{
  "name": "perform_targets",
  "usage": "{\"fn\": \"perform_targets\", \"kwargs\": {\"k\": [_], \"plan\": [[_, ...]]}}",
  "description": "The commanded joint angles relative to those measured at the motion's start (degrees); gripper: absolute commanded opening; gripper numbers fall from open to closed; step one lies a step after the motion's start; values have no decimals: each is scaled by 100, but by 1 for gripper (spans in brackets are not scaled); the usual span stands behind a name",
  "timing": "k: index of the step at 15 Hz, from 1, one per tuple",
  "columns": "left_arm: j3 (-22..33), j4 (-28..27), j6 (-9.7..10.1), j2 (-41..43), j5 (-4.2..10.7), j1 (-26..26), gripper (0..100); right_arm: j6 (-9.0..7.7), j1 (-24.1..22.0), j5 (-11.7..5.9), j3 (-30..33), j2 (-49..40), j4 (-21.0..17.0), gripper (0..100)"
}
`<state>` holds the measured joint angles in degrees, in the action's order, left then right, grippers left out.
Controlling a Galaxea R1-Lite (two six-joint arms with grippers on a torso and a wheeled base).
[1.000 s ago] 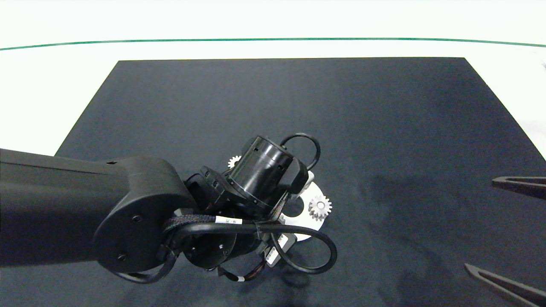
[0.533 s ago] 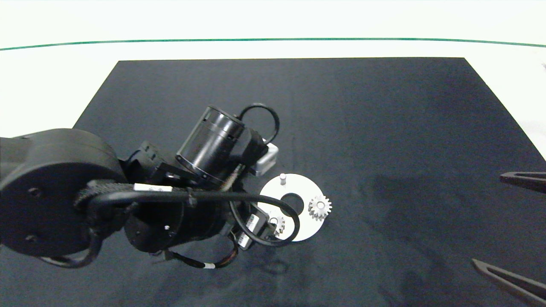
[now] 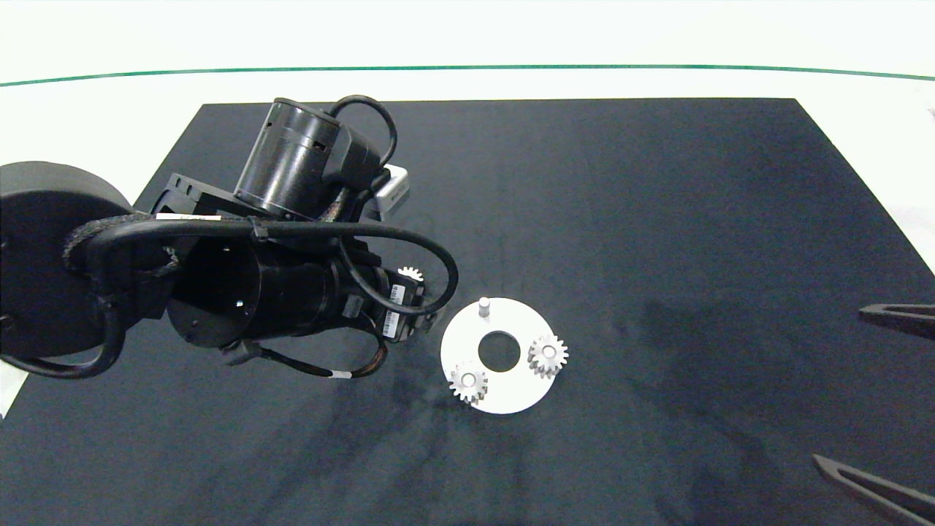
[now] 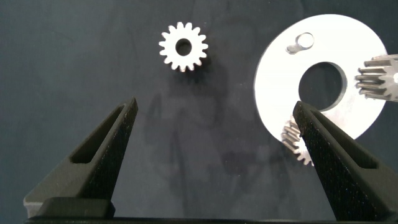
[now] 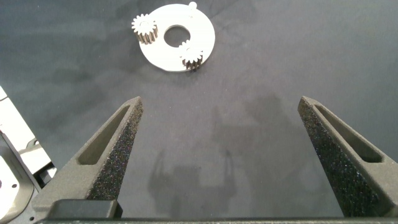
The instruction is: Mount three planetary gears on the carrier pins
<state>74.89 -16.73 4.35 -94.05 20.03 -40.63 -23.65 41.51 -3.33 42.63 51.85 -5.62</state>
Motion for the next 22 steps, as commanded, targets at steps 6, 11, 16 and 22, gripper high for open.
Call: {"fn": "perform_targets", "kwargs": {"k": [6, 11, 16, 22], "plan": [[228, 3, 22, -96, 10, -15, 100, -17, -11, -28, 0, 80, 35, 100], [966, 11, -84, -1001, 10, -103, 100, 10, -38, -19, 26, 98, 35, 100], [1546, -173, -268, -1414, 10, -41, 100, 18, -90, 8, 26, 115, 35, 100], [1388, -173, -549, -1282, 10, 407, 100, 10, -90, 8, 17, 106, 35, 100]]}}
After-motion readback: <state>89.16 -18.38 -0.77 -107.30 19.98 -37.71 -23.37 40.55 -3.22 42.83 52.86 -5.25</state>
